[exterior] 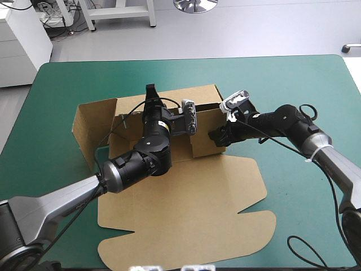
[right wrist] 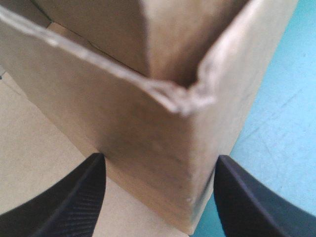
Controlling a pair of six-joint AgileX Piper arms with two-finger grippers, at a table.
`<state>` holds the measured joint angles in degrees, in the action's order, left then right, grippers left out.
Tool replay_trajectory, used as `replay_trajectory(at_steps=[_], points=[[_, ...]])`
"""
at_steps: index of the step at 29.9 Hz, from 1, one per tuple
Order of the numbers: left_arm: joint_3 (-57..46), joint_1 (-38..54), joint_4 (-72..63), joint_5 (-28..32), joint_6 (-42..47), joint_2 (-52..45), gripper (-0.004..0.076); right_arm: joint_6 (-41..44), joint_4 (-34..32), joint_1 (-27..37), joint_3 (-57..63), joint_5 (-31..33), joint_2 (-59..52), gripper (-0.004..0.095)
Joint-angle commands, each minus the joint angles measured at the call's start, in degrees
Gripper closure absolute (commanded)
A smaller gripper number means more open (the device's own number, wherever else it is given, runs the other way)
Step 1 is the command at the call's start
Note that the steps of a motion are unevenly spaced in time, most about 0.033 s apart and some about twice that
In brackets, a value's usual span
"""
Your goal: Fold the box
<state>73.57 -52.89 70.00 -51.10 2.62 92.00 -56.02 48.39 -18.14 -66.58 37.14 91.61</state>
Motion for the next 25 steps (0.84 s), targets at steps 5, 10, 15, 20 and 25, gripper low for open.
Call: replay_trajectory(at_steps=[5, 10, 15, 20, 25], points=[[1.5, -0.2, 2.7, 0.4, 1.0, -2.0, 0.0734, 0.3, 4.6, -2.1, -1.4, -7.2, -2.8, 0.078], [1.5, -0.2, 2.7, 0.8, 1.0, -2.0, 0.0734, -0.1, 4.6, -5.8, -1.4, -14.4, -2.8, 0.0925], [1.5, -0.2, 2.8, 1.2, 1.0, -2.0, 0.0734, 0.5, 4.6, -7.9, -1.4, -18.8, -2.6, 0.0925], [1.5, -0.2, 3.2, 1.5, 1.0, -2.0, 0.0734, 0.5, 4.6, -7.9, -1.4, -18.8, -2.6, 0.0925], [1.5, -0.2, 3.2, 2.0, 1.0, -2.0, 0.0713, 1.0, 4.6, -7.9, -1.4, -18.3, -2.0, 0.0925]])
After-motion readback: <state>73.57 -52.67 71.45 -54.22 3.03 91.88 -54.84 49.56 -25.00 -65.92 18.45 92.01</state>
